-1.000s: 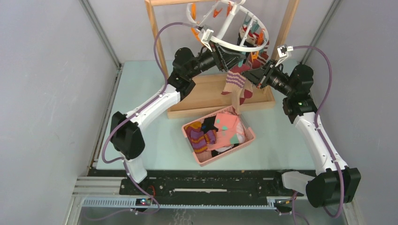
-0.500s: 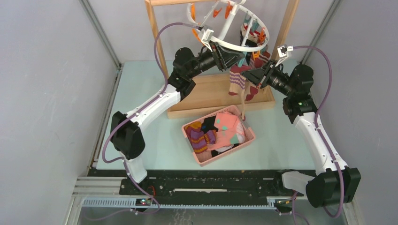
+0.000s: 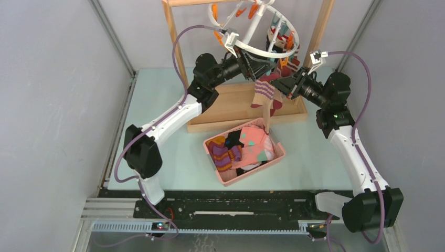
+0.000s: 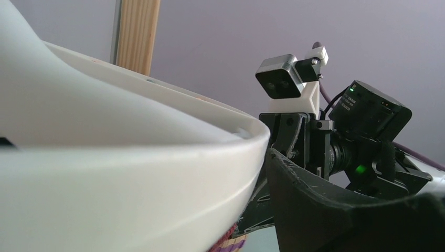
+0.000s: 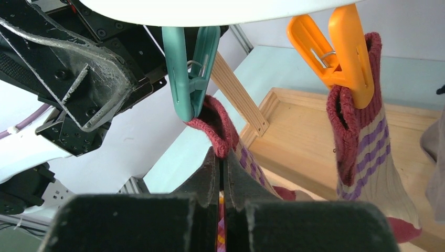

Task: Clip the socks to the hanger
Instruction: Clamp the sock onto the hanger.

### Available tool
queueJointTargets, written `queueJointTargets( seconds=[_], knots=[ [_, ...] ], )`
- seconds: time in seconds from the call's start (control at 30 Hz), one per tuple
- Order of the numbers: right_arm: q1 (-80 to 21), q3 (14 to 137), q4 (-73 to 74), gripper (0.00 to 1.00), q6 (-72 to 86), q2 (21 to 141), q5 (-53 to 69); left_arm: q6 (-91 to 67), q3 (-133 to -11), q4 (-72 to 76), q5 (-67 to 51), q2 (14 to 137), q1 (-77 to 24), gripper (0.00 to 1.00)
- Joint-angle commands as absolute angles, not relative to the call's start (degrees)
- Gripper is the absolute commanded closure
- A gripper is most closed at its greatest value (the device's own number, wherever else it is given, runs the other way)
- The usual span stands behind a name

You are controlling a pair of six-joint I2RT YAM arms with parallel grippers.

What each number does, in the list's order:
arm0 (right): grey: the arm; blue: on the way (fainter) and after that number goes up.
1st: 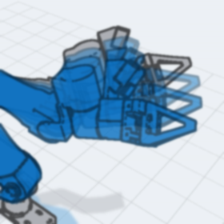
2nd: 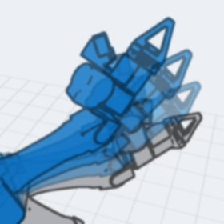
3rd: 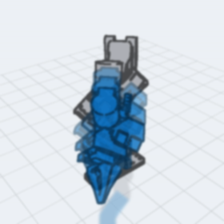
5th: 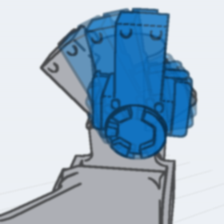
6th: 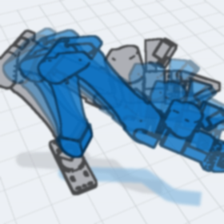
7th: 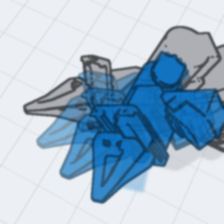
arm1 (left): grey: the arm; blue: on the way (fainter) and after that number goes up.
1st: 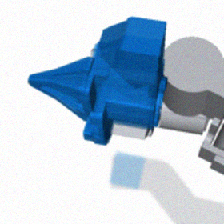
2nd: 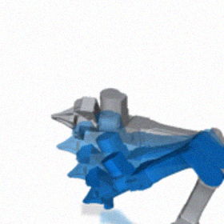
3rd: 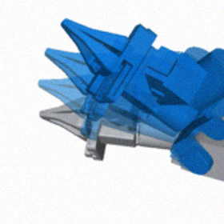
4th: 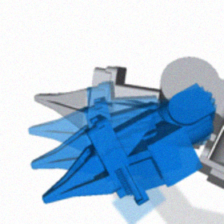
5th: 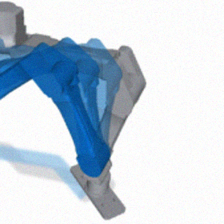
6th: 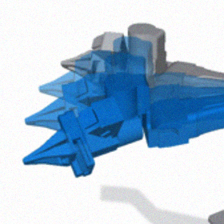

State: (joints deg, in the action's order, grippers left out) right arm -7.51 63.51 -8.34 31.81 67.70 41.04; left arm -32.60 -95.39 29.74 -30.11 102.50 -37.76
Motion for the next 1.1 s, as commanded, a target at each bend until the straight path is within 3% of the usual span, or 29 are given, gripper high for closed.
queueJointTargets(
  seconds=[0.0,0.73,0.87,1.07],
  knots=[
    [-7.38,66.19,-10.08,1.0,31.31,67.14,41.48,-33.05,-97.63,32.0,-29.51,102.9,-38.03,0.33],
    [-7.56,66.18,-9.81,1.0,31.04,67.59,41.25,-34.43,-100.49,31.85,-27.04,104.82,-38.55,0.38],
    [-7.56,66.18,-9.5,1.0,30.83,67.54,40.96,-35.32,-100.25,32.64,-26.77,104.72,-38.67,0.35],
    [-7.47,66.2,-9.67,1.0,30.93,67.41,40.94,-35.28,-96.46,35.65,-24.2,103.09,-39.05,0.22]
  ],
)
